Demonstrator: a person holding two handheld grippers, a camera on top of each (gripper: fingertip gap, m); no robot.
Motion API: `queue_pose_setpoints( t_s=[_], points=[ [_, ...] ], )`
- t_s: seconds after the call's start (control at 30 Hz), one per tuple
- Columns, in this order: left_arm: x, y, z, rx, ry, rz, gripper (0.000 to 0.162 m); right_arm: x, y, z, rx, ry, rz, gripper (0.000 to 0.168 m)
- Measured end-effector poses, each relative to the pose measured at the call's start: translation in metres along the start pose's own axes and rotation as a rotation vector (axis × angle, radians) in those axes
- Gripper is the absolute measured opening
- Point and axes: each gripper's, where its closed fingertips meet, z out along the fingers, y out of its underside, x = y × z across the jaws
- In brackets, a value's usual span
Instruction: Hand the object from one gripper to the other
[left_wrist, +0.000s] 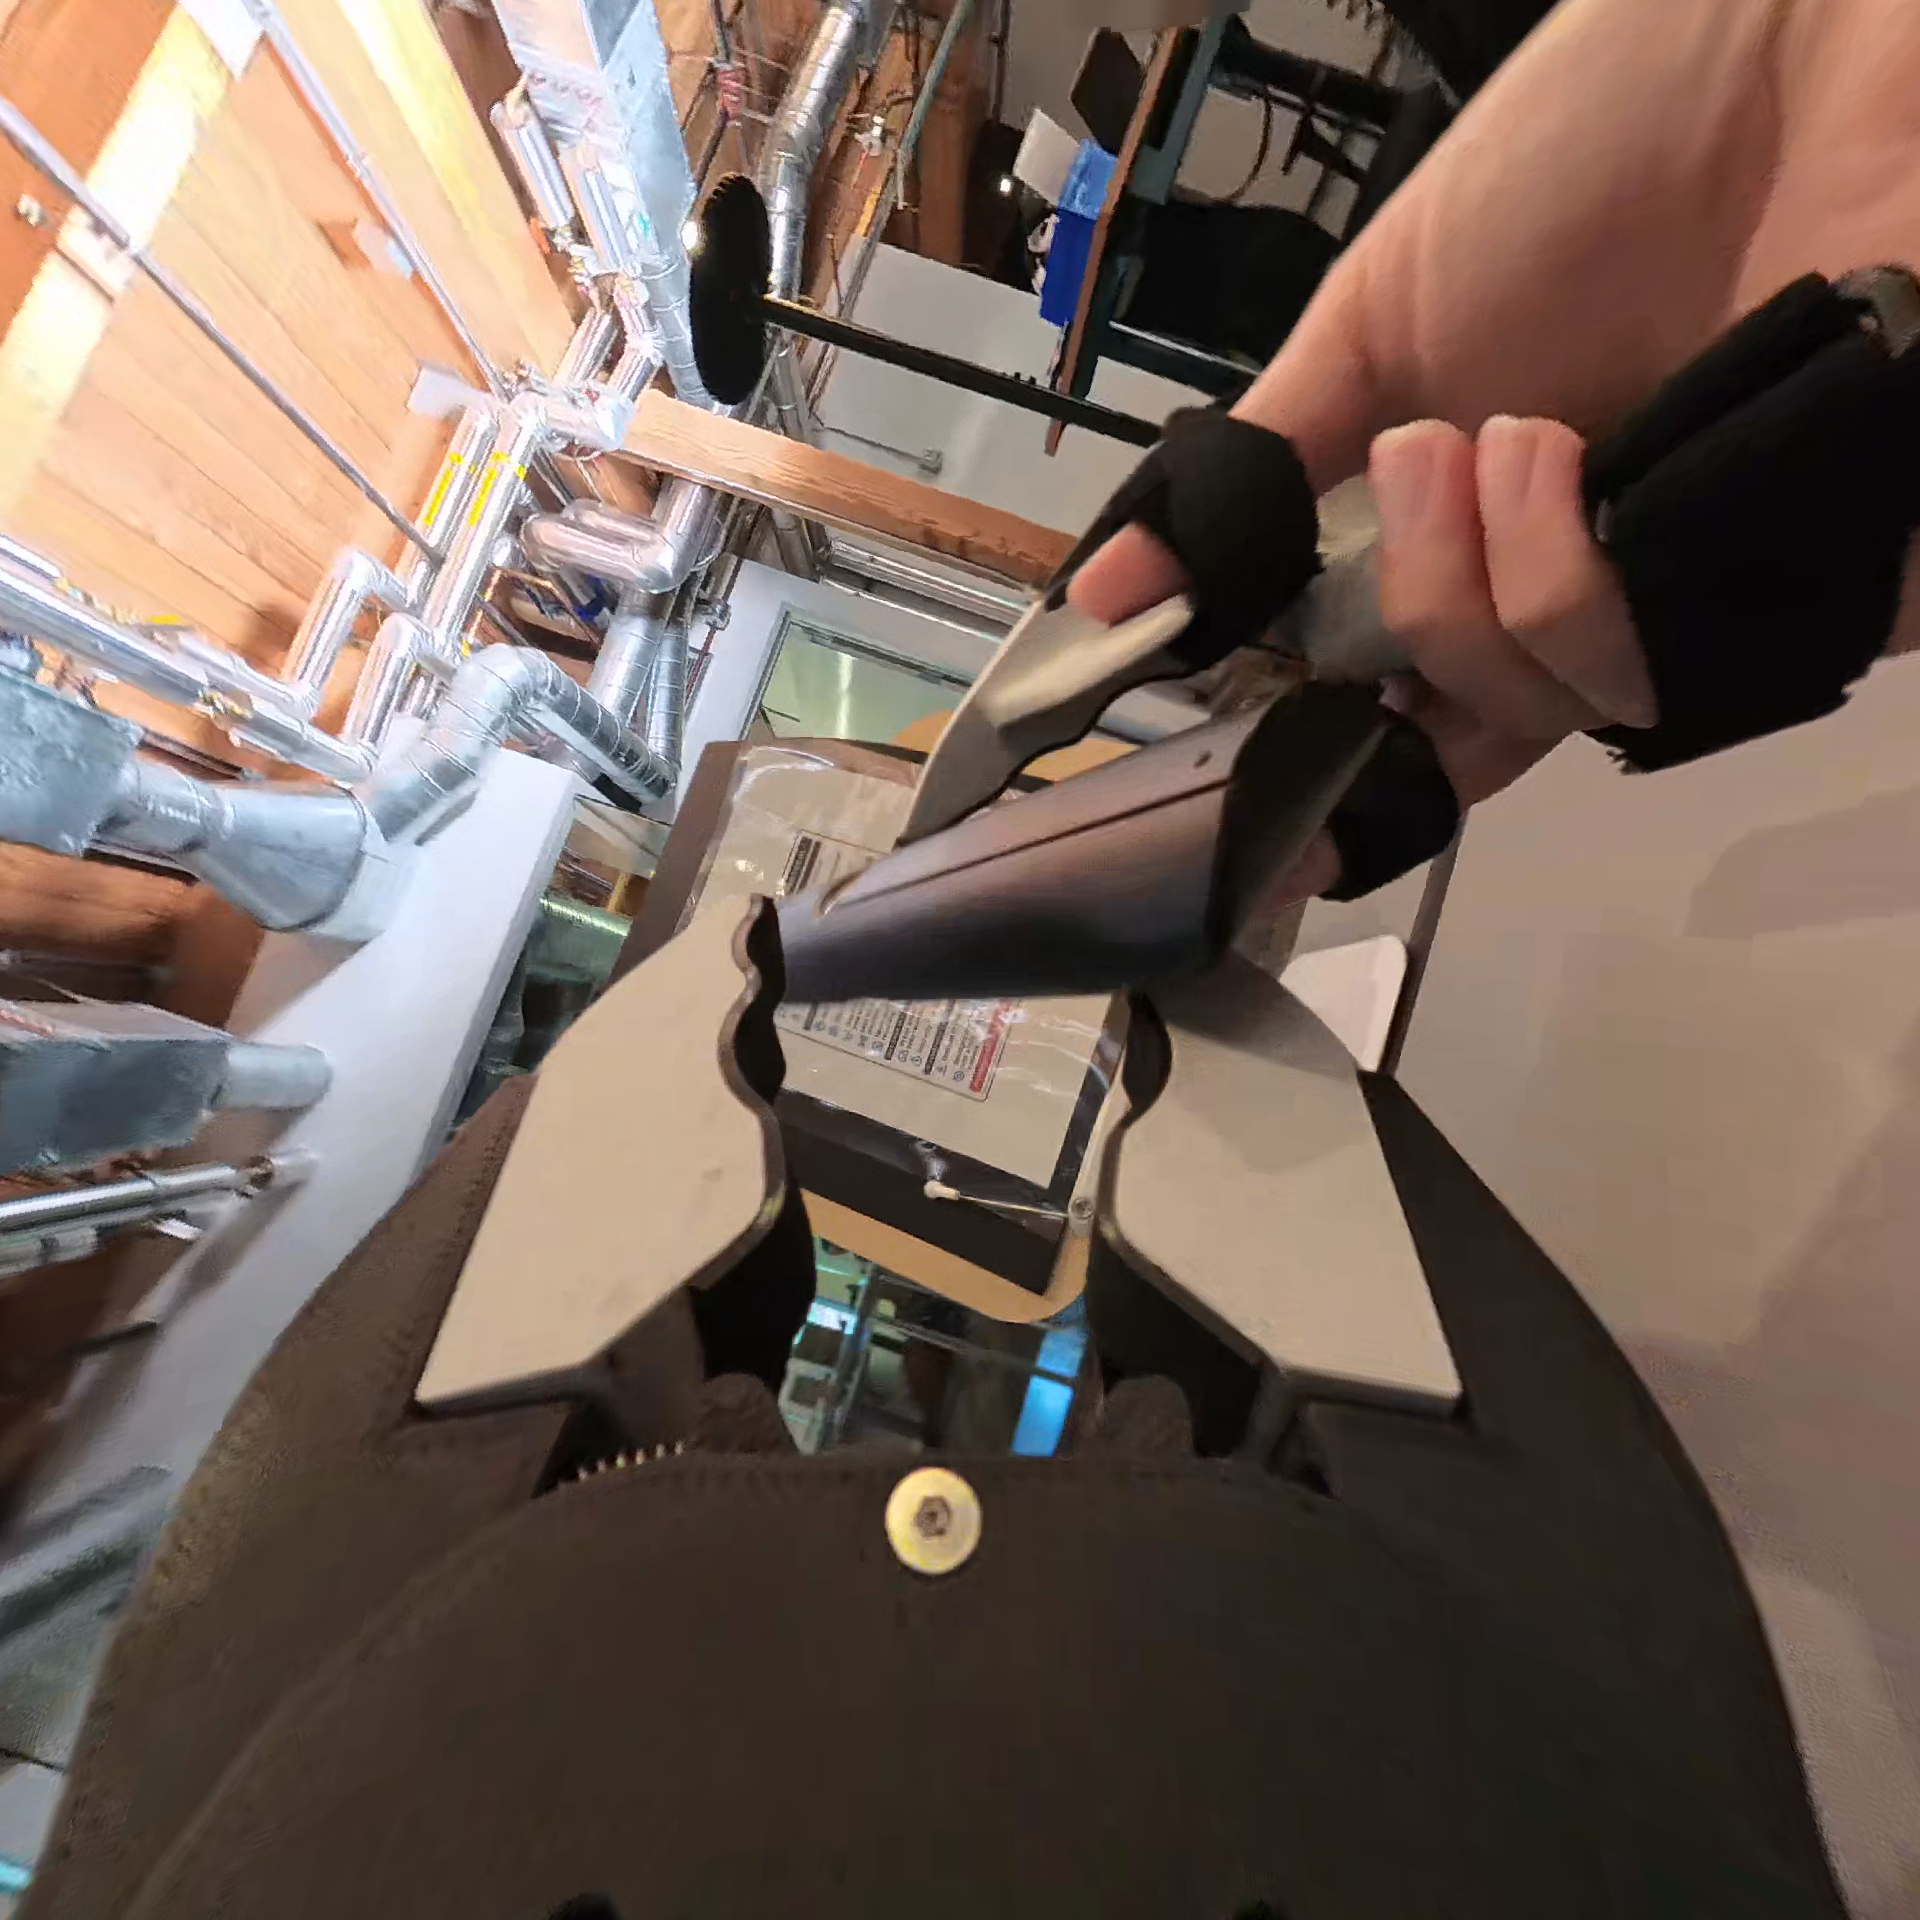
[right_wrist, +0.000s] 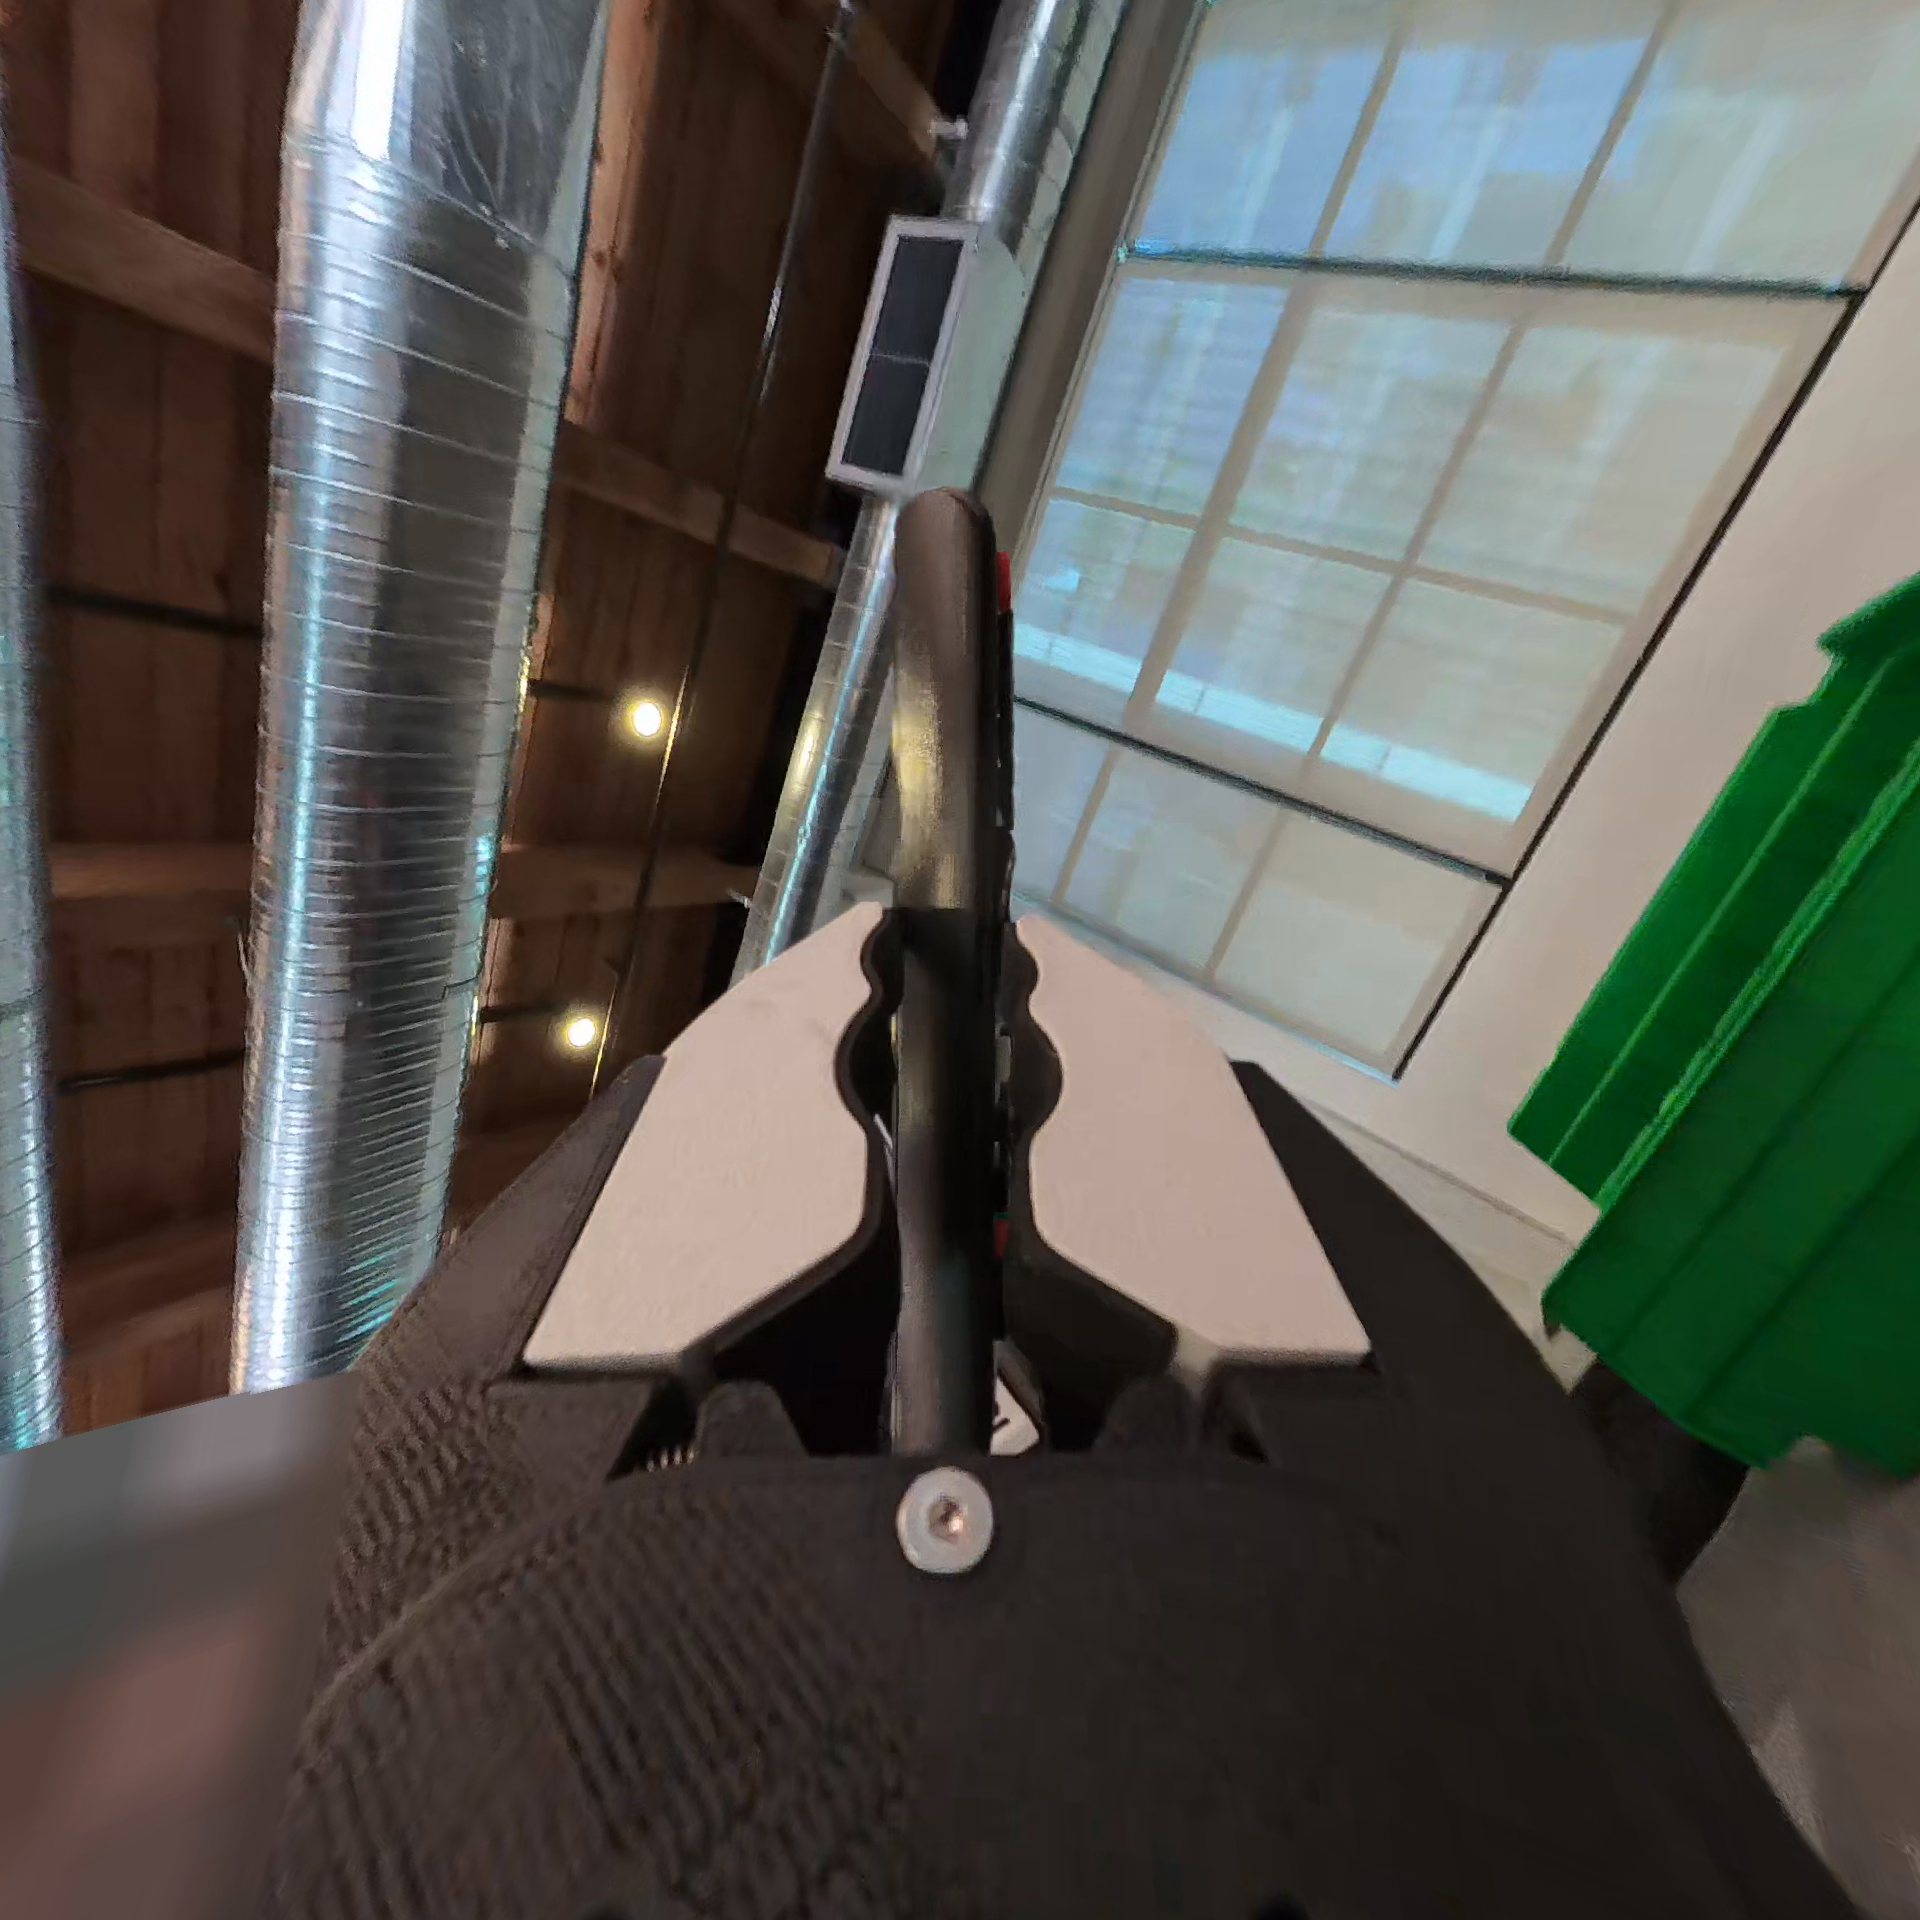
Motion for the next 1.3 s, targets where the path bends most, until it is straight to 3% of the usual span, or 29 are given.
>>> queue_pose_setpoints(
  t_s=[0.17, 0.27, 0.33, 0.47, 0.53, 0.63, 0.73, 0.8, 1.0, 1.03, 1.07, 1.1, 1.2, 1.3],
  points=[
    [0.015, -0.003, -0.002, 0.036, 0.025, 0.129, 0.040, 0.013, 0.020, 0.007, -0.136, 0.060, -0.033, 0.018],
    [0.012, 0.002, -0.002, -0.010, 0.053, 0.083, 0.031, 0.018, 0.017, 0.005, -0.195, 0.130, -0.161, 0.021],
    [-0.005, 0.000, -0.005, 0.001, 0.022, -0.045, 0.024, 0.013, 0.015, 0.002, -0.252, 0.128, -0.236, 0.024],
    [-0.045, -0.001, -0.012, 0.035, 0.011, -0.509, 0.024, -0.028, 0.008, -0.001, -0.277, -0.037, -0.411, 0.023],
    [-0.059, 0.002, -0.016, 0.055, 0.047, -0.759, 0.024, -0.045, 0.012, -0.001, -0.285, -0.067, -0.630, 0.024],
    [-0.057, 0.006, -0.019, 0.050, 0.209, -1.030, 0.024, -0.061, 0.026, 0.003, -0.285, -0.014, -1.111, 0.032],
    [-0.043, 0.004, -0.020, 0.029, 0.340, -1.127, 0.024, -0.073, 0.046, 0.010, -0.261, 0.074, -1.581, 0.041],
    [-0.029, -0.005, -0.021, 0.029, 0.448, -1.120, 0.024, -0.074, 0.053, 0.014, -0.255, 0.154, -1.762, 0.042],
    [0.007, -0.033, -0.022, 0.010, 0.627, -1.027, 0.024, -0.039, 0.062, 0.020, -0.469, 0.333, -1.627, 0.059],
    [0.010, -0.035, -0.022, 0.009, 0.644, -1.030, 0.025, -0.038, 0.068, 0.018, -0.512, 0.295, -1.581, 0.054],
    [0.011, -0.036, -0.022, 0.014, 0.644, -1.031, 0.024, -0.039, 0.075, 0.016, -0.565, 0.250, -1.531, 0.027],
    [0.010, -0.035, -0.022, 0.017, 0.636, -1.025, 0.026, -0.039, 0.072, 0.015, -0.569, 0.271, -1.489, 0.026],
    [0.007, -0.017, -0.020, -0.063, 0.524, -0.880, 0.075, -0.049, 0.045, 0.012, -0.425, 0.301, -1.337, 0.023],
    [0.011, -0.021, -0.026, -0.058, 0.500, -0.701, 0.085, -0.067, -0.001, -0.001, -0.158, 0.236, -0.956, 0.022]
  ],
)
